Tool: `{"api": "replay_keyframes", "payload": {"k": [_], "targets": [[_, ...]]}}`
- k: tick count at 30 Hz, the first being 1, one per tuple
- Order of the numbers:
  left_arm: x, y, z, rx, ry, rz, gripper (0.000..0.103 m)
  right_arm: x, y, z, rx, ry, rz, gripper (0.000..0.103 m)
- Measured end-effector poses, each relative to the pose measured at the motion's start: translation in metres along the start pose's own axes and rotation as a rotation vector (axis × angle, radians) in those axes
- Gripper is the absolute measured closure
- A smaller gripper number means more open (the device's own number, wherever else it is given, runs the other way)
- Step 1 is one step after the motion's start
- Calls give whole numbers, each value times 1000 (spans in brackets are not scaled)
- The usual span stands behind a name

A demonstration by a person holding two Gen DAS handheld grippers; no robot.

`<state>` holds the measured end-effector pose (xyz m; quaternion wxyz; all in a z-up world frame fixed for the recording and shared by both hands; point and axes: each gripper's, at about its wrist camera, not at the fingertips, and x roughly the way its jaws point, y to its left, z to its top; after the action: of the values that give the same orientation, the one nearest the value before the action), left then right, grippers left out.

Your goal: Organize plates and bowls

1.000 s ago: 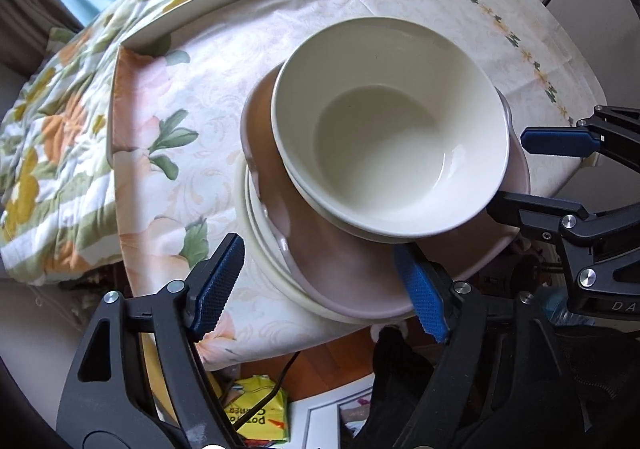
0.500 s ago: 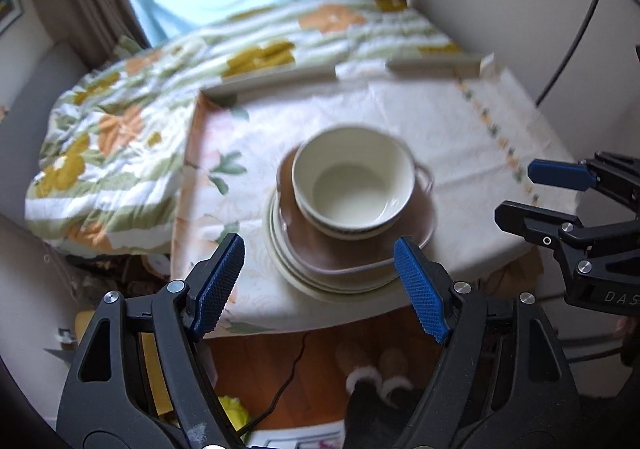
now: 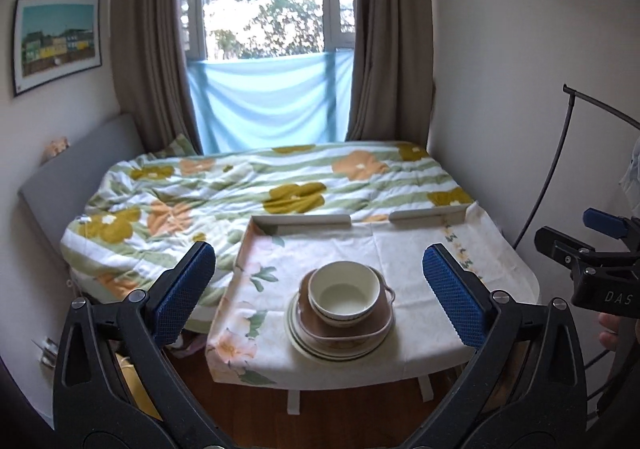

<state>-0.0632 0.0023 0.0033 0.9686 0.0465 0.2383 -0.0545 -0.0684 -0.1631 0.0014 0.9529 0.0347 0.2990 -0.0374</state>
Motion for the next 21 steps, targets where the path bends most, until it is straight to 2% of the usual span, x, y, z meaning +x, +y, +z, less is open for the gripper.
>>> {"api": "replay_keyframes", "payload": {"k": [8, 21], "targets": [[-24, -1, -7, -13, -52, 2, 0, -24, -1, -5, 6, -66, -34, 2], [-30, -9, -7, 0, -66, 2, 0, -32, -1, -7, 0, -81, -42, 2]]}}
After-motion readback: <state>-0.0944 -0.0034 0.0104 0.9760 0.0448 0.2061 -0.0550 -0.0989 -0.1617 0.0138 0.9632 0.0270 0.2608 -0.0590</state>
